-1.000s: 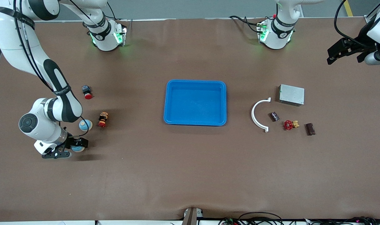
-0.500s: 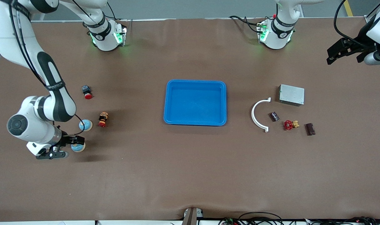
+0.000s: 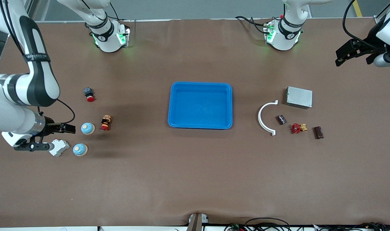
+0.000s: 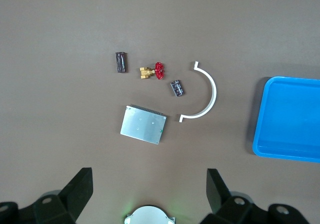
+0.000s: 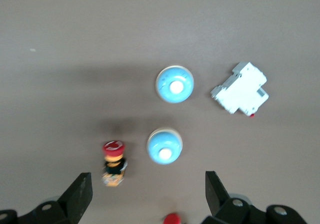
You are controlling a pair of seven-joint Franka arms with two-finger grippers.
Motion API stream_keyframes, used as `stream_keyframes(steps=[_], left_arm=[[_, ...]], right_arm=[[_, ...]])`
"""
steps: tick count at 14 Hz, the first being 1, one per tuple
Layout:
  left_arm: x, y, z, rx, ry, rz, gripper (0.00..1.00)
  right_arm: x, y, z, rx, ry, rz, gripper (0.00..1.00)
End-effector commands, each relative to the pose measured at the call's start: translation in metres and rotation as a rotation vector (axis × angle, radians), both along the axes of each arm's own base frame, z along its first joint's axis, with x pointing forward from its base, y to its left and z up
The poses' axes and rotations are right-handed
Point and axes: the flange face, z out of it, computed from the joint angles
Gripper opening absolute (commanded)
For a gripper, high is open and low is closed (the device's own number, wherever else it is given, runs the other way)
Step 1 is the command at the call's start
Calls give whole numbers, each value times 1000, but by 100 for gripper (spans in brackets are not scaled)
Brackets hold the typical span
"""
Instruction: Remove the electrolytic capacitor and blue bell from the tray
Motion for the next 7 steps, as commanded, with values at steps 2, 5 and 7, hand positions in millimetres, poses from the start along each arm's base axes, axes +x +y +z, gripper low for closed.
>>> stream_keyframes(steps=[2, 5, 7], left_arm=[[1, 2, -2, 5, 13, -2, 100], [0, 0, -5, 6, 19, -3, 100], [1, 2, -9, 8, 27, -12, 100]], right_arm=[[-35, 25, 42, 30, -14, -44, 100], [-52, 38, 83, 23, -39, -40, 100], [-63, 58, 112, 15, -55, -51, 100]])
